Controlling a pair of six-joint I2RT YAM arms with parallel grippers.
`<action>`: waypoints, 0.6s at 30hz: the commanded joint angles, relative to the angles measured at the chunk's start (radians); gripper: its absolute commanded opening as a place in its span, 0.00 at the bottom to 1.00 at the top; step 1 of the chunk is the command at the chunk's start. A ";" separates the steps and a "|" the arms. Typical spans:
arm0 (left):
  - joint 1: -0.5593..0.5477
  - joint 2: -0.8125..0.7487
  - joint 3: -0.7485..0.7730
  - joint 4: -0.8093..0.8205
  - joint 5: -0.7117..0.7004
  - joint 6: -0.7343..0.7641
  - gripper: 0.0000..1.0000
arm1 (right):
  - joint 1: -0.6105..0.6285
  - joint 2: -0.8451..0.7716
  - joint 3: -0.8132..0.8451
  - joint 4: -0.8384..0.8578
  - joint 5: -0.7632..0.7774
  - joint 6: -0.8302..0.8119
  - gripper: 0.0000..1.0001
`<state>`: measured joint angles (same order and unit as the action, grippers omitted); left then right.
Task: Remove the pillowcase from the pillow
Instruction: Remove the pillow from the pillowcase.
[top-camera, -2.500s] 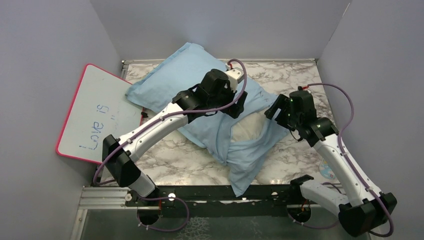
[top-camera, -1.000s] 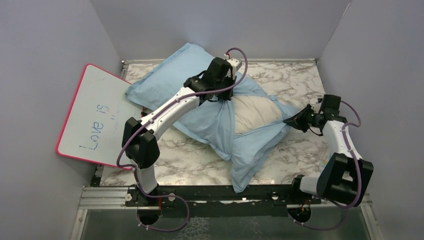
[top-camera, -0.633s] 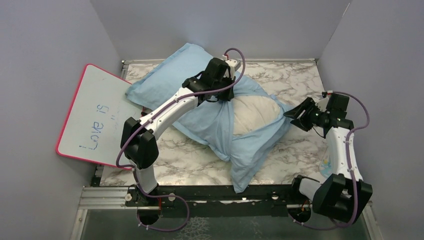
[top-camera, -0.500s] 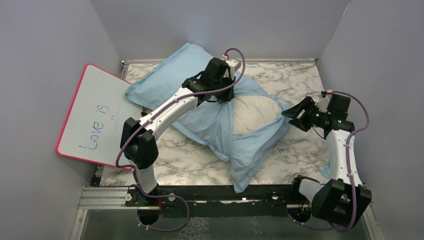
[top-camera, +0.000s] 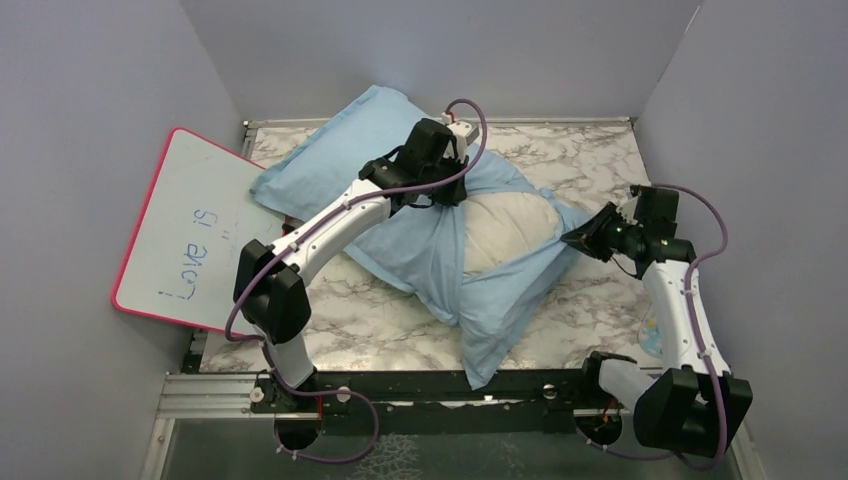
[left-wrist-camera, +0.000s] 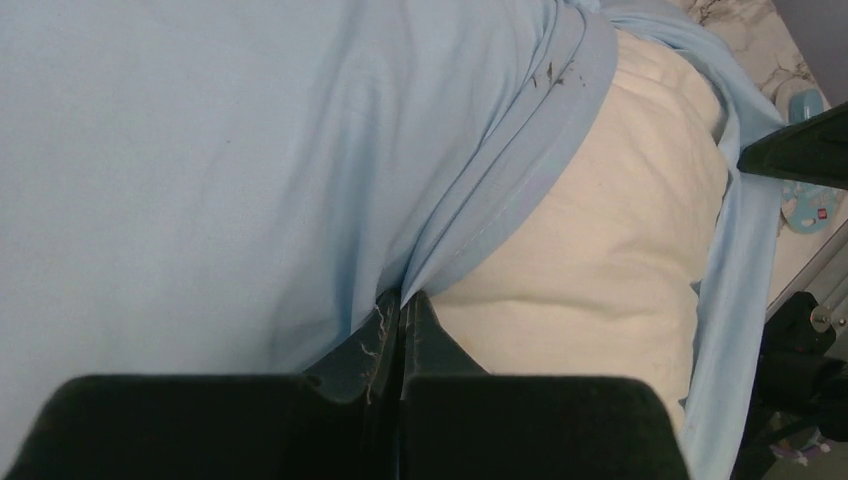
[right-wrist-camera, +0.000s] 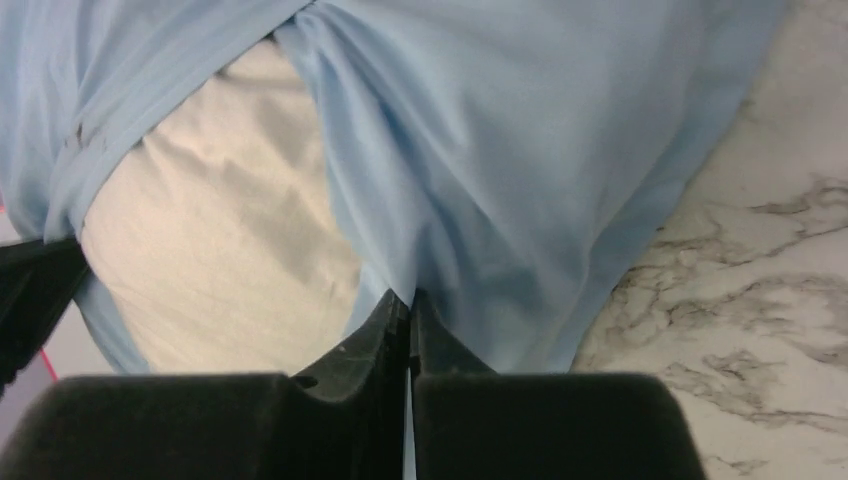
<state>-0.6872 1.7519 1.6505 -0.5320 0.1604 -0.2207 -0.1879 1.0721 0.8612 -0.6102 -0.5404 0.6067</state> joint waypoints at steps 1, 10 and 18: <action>0.005 -0.051 -0.035 -0.042 -0.045 0.001 0.00 | -0.009 0.017 -0.011 -0.039 0.333 0.008 0.01; 0.029 -0.102 -0.076 -0.042 -0.133 -0.004 0.00 | -0.140 0.208 -0.134 0.056 0.187 -0.037 0.01; 0.037 -0.109 -0.100 -0.026 -0.021 0.005 0.00 | -0.139 0.162 -0.163 0.040 0.150 -0.091 0.00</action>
<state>-0.6888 1.6859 1.5681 -0.4957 0.1307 -0.2417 -0.2970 1.2655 0.7273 -0.5282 -0.4683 0.6037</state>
